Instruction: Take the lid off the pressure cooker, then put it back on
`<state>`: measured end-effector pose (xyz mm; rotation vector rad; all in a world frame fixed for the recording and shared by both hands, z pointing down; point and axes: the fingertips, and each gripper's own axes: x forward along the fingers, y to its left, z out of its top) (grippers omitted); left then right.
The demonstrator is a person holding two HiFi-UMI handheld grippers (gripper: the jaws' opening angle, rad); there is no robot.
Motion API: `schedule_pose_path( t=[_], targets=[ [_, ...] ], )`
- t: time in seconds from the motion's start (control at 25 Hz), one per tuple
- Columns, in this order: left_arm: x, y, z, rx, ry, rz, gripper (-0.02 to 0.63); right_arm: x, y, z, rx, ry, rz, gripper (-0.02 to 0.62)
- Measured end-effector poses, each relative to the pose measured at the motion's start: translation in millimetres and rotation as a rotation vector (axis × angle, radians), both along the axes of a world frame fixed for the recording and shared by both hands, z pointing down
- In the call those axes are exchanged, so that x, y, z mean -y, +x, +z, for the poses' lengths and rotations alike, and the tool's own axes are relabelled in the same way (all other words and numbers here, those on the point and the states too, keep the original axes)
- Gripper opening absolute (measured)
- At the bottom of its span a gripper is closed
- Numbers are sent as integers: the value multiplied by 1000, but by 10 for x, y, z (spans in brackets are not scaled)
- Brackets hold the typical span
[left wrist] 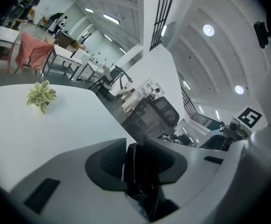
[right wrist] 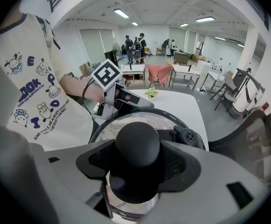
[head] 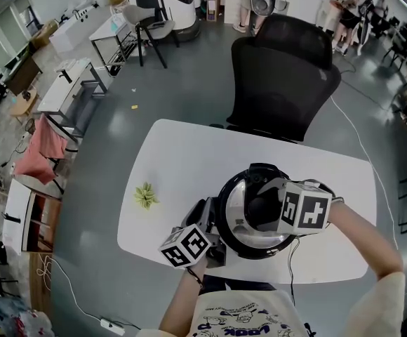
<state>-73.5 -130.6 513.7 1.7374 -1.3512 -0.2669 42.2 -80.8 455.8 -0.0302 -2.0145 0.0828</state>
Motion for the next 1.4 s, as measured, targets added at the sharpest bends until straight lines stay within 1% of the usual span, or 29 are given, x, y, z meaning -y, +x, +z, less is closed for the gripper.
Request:
schedule_pose_path(
  t=[0.16, 0.24, 0.32, 0.44, 0.56, 0.68, 0.8, 0.84, 0.92, 0.96, 1.08, 1.12, 1.16, 1.32, 1.4],
  targets=[
    [-2, -11, -38, 69, 9, 22, 120, -8, -19, -40, 39, 4, 19, 307],
    [2, -24, -71, 89, 19, 22, 120, 28, -15, -62, 62, 38, 34, 316],
    [5, -46, -118, 97, 35, 12, 120, 71, -6, -81, 88, 76, 62, 375],
    [25, -51, -198, 119, 62, 3, 123, 58, 11, -102, 144, 76, 104, 387],
    [38, -101, -321, 154, 99, -7, 132, 62, 0, -172, 223, 89, 162, 387],
    [49, -198, -512, 187, 146, -25, 137, 139, -26, -335, 337, 121, 251, 387],
    [93, -223, -728, 228, 206, -27, 137, 255, 30, -500, 436, 170, 343, 389],
    [101, -230, -808, 245, 228, -25, 137, 288, 44, -571, 471, 192, 375, 383],
    [107, -247, -981, 286, 269, -20, 137, 349, 75, -741, 544, 242, 441, 334],
    [108, -251, -1072, 308, 289, -16, 135, 380, 98, -838, 581, 270, 476, 326],
    [106, -228, -1331, 363, 350, -7, 120, 481, 218, -1132, 693, 369, 595, 269],
    [105, -213, -1404, 379, 370, -6, 115, 514, 272, -1213, 721, 407, 640, 238],
    [103, -198, -1467, 394, 388, -5, 112, 541, 324, -1279, 742, 443, 682, 225],
    [88, -139, -1685, 451, 448, 7, 78, 580, 496, -1474, 817, 541, 820, 199],
    [84, -84, -1793, 472, 471, 10, 66, 590, 610, -1555, 853, 579, 885, 174]
  ],
)
